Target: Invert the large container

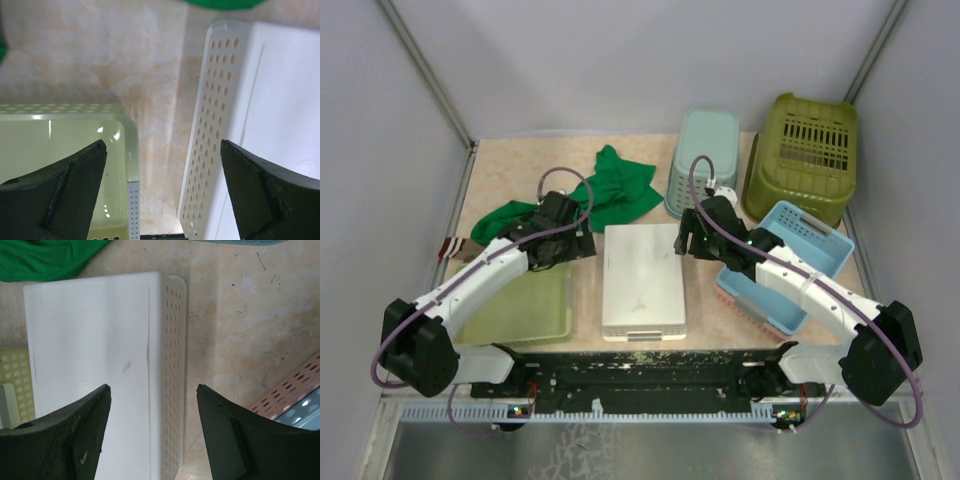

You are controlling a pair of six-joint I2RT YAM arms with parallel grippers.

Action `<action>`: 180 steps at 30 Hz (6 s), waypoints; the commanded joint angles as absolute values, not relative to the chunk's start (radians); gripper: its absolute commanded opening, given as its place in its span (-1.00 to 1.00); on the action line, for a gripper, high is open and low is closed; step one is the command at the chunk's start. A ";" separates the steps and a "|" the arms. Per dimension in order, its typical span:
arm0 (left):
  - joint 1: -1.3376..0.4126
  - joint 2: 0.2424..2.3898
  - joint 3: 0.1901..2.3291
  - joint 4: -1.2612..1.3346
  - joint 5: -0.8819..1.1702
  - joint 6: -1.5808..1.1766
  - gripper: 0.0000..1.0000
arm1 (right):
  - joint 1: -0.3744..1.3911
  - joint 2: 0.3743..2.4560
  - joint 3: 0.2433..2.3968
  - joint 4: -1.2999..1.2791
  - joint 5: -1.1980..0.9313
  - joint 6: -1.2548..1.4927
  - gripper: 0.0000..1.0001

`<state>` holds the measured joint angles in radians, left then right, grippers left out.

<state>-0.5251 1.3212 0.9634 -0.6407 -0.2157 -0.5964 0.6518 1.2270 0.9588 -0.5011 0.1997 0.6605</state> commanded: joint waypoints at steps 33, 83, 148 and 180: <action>-0.155 1.364 0.947 -0.846 -0.293 -1.079 -0.23 | 0.646 1.216 0.996 -0.457 0.122 0.611 0.39; -0.006 1.780 1.138 1.093 0.394 -1.004 -1.00 | 0.643 1.132 1.039 -0.526 0.257 0.606 0.38; 0.135 2.003 0.677 1.658 0.080 -1.568 -1.00 | 0.643 1.151 1.019 -0.521 0.234 0.618 0.38; 0.022 2.151 0.774 1.574 0.007 -1.619 -0.98 | 0.643 1.167 1.050 -0.528 0.238 0.629 0.38</action>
